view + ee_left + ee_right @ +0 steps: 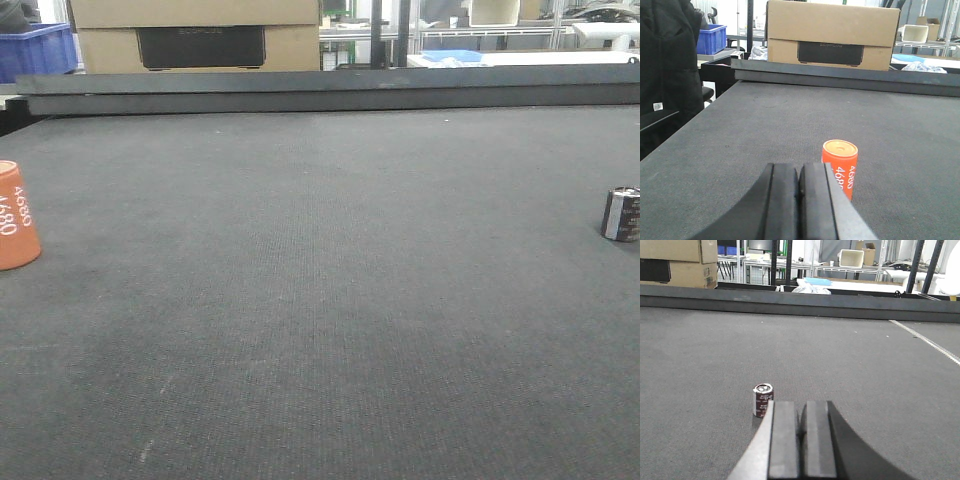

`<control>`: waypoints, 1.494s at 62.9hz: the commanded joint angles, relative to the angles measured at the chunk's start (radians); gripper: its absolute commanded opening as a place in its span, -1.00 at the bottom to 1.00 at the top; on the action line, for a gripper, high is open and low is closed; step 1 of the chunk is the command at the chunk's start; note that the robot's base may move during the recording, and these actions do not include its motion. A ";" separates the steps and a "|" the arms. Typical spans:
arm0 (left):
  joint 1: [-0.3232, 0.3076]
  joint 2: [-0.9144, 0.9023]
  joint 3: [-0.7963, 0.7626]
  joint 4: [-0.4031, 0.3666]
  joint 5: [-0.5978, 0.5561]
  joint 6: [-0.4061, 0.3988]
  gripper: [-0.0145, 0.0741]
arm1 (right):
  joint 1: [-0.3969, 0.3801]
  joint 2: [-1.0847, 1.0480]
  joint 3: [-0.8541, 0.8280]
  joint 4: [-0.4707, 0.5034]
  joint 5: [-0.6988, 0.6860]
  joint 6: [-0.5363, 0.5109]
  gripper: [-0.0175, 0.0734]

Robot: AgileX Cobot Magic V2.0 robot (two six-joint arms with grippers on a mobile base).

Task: Place cylindrical capacitor in blue bin on shelf
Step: 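Open both grippers and move them toward the two cylinders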

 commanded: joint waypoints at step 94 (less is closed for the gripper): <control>-0.002 0.194 -0.544 0.008 0.230 0.000 -0.38 | -0.004 0.342 -0.645 0.050 0.097 -0.002 -0.48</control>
